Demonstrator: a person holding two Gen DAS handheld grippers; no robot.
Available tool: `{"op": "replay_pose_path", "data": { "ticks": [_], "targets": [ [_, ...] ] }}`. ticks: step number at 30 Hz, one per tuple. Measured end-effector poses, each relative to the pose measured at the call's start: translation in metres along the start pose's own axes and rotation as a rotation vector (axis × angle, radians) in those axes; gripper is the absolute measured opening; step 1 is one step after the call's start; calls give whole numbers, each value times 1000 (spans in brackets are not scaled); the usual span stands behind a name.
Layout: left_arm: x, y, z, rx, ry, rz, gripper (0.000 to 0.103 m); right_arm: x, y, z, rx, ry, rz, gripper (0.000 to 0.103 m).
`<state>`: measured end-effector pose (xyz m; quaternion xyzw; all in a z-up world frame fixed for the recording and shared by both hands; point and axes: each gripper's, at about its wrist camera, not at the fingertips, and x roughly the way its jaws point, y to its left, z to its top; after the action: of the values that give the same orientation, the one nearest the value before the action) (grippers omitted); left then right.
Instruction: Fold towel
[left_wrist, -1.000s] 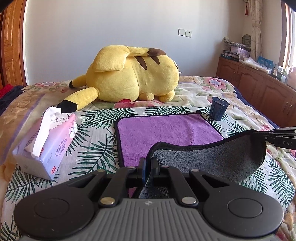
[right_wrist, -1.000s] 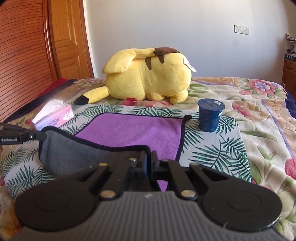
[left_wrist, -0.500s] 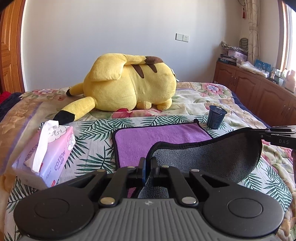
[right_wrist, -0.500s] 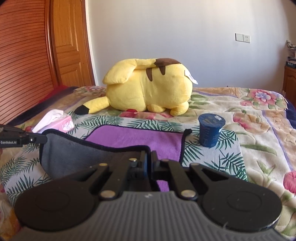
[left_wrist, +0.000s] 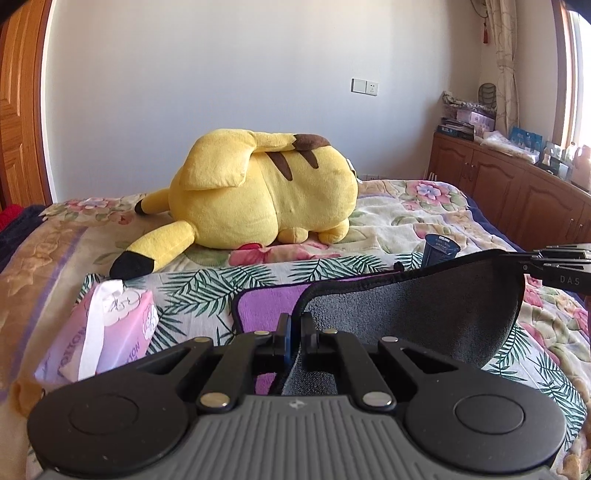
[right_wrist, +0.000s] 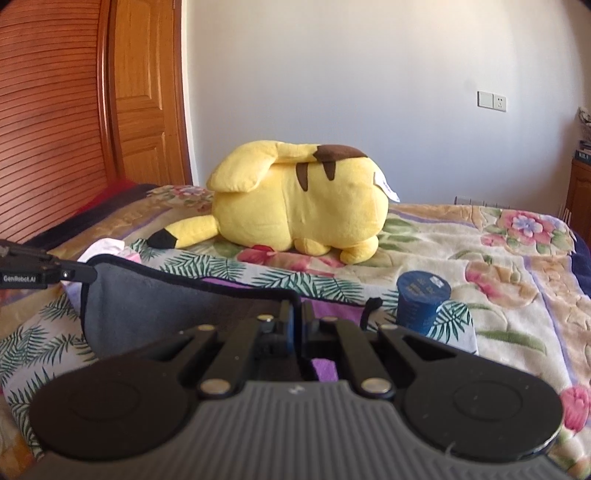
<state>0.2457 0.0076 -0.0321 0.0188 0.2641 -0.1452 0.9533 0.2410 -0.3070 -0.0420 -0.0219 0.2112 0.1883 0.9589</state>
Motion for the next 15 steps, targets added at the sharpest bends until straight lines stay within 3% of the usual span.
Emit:
{"op": "replay_pose_path", "data": {
  "ticks": [15],
  "targets": [
    [12,-2,35,36,-50,9,0,14,-6,24,-50,-61,-16,5]
  ]
}}
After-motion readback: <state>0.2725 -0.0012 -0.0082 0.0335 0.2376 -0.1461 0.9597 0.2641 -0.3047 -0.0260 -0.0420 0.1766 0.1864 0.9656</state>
